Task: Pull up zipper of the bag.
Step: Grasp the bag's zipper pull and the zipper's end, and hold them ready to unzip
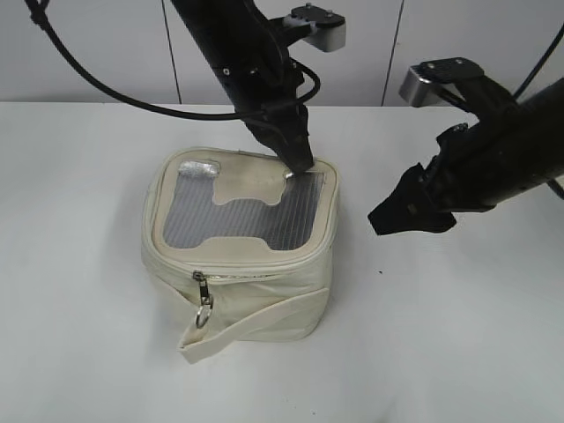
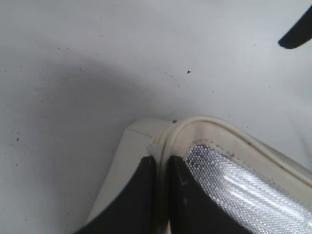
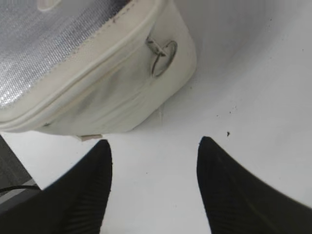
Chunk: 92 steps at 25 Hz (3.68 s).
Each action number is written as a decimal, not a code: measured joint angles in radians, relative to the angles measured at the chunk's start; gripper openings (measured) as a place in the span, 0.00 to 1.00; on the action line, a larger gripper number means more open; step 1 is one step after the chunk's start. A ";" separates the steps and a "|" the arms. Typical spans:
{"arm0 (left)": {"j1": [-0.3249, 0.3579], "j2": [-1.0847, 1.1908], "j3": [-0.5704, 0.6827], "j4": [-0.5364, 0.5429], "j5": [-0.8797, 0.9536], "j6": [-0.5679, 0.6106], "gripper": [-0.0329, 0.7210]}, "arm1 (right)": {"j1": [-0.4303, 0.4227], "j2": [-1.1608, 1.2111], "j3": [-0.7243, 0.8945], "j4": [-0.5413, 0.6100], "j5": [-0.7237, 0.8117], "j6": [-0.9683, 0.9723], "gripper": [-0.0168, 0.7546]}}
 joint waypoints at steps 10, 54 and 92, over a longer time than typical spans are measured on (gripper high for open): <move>0.000 0.000 0.000 -0.001 0.000 0.000 0.11 | 0.000 0.109 0.008 0.222 -0.055 -0.328 0.59; 0.001 -0.003 0.001 0.000 0.006 -0.016 0.10 | -0.005 0.188 -0.093 0.087 0.183 -0.160 0.03; 0.001 -0.008 0.002 0.007 0.009 -0.023 0.10 | 0.378 -0.047 -0.081 -0.245 0.118 0.252 0.06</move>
